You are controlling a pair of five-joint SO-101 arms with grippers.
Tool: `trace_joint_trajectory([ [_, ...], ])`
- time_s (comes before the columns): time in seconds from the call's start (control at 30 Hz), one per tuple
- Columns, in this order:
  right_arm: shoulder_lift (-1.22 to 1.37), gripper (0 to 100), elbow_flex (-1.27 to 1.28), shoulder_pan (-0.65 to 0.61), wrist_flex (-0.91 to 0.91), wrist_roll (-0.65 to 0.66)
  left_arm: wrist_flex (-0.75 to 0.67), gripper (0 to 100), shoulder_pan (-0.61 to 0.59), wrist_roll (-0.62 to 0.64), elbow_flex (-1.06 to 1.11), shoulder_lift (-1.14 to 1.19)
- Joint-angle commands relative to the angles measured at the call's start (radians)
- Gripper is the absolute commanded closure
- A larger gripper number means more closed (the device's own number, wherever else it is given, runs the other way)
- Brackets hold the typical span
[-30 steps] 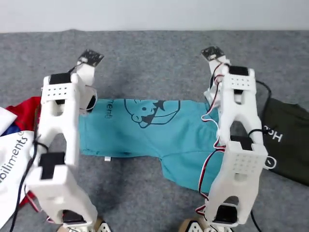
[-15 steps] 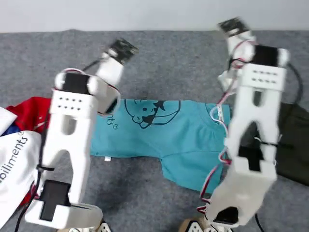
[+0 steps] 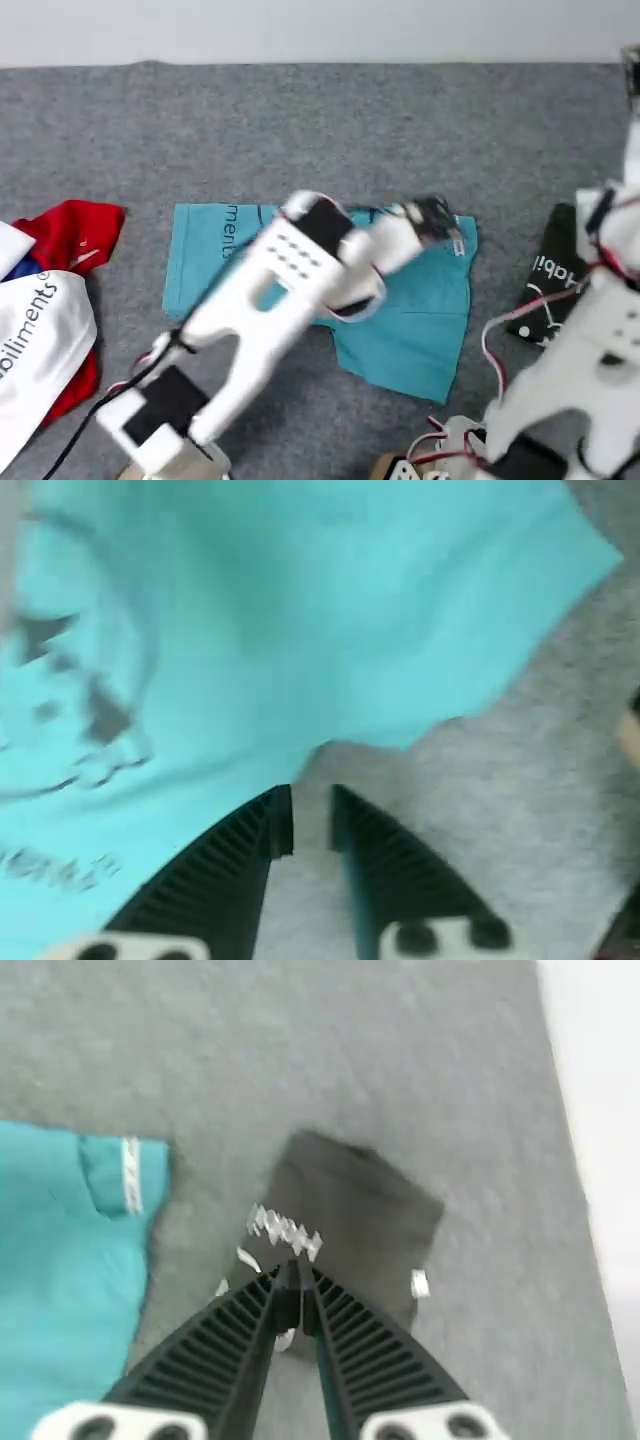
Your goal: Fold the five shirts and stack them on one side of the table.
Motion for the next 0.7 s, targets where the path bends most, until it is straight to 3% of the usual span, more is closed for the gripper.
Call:
trace_joint_trajectory([
  [0.0, -0.097, 97.6, 0.107, 0.09, 0.038, 0.026, 0.005, 84, 0.118, 0.084, -0.033, 0.041],
  [0.2, -0.145, 97.6, 0.224, 0.171, 0.038, 0.035, -0.049, 83, 0.235, 0.089, -0.033, 0.172],
  [0.5, -0.145, 97.6, 0.236, 0.176, 0.038, 0.06, -0.121, 83, 0.236, 0.083, -0.033, 0.302],
  [0.67, -0.139, 97.6, 0.236, 0.171, 0.038, 0.057, -0.144, 94, 0.224, 0.049, -0.033, 0.296],
])
